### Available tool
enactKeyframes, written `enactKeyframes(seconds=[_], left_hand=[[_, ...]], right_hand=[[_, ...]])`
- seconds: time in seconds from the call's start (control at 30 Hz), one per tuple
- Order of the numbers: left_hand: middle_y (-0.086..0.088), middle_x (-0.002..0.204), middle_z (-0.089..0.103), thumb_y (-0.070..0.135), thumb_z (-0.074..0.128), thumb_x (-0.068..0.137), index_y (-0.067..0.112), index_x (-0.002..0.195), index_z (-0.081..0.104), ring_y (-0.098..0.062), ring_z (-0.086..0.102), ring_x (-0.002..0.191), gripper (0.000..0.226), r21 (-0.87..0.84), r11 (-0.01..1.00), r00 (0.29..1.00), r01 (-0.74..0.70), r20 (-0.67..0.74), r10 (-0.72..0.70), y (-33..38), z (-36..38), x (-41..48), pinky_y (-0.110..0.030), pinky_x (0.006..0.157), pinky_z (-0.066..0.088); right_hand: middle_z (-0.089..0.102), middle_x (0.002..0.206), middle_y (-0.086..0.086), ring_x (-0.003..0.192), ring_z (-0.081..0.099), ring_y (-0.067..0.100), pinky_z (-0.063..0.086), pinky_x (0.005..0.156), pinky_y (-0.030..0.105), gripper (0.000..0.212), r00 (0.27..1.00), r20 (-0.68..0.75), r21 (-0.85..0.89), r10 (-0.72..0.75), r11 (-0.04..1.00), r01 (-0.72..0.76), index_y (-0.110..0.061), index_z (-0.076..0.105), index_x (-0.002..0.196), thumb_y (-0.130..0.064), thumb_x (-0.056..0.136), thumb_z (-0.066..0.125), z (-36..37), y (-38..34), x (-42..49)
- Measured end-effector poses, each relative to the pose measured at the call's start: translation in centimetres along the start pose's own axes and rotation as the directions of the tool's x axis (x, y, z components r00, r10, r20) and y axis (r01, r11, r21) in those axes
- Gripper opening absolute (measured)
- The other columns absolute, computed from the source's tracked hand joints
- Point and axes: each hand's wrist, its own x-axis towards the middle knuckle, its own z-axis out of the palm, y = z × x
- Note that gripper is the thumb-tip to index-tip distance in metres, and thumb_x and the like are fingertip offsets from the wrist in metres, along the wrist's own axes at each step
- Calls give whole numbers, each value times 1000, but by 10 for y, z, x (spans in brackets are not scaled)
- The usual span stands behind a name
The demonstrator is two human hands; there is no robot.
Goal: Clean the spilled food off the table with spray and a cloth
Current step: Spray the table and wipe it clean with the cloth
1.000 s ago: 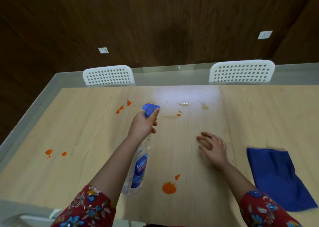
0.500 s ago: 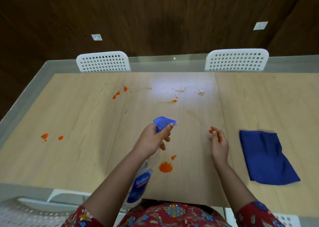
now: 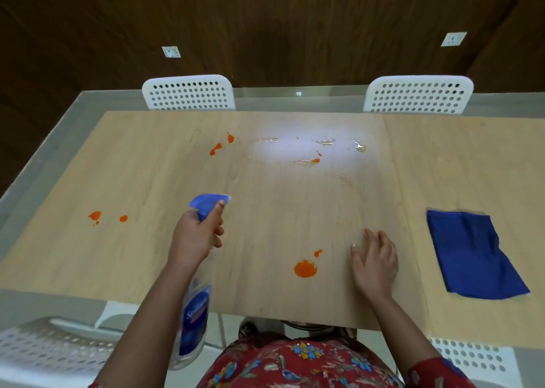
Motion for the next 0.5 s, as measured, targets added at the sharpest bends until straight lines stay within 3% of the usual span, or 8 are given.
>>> enactKeyframes(seconds=[0.17, 0.33, 0.5], left_hand=[[-3, 77, 68, 52, 52, 92, 20, 88, 67, -19, 61, 52, 36, 61, 998, 999, -11, -34, 13, -22, -38, 6, -44, 68, 54], [-6, 67, 68, 55, 55, 89, 4, 80, 62, -19, 63, 51, 53, 161, 981, 985, 111, 111, -130, -48, -52, 2, -47, 71, 55], [-5, 74, 71, 57, 55, 89, 9, 81, 63, -22, 67, 55, 50, 231, 967, 967, 103, 205, -152, -65, -48, -14, -46, 72, 55]], right_hand=[[9, 162, 5, 148, 4, 23, 3, 120, 42, 61, 997, 71, -66, 5, 998, 0, -25, 21, 152, -52, 98, 30, 5, 6, -15], [-8, 163, -2, 148, -12, 15, -7, 118, 39, 81, 982, 180, -141, 53, 990, -27, -34, 12, 153, -71, 81, 12, 4, 3, -10], [-16, 161, -4, 147, -19, 14, -12, 116, 39, 83, 961, 254, -148, 105, 987, -69, -38, 7, 153, -76, 79, 10, -1, -3, -9]])
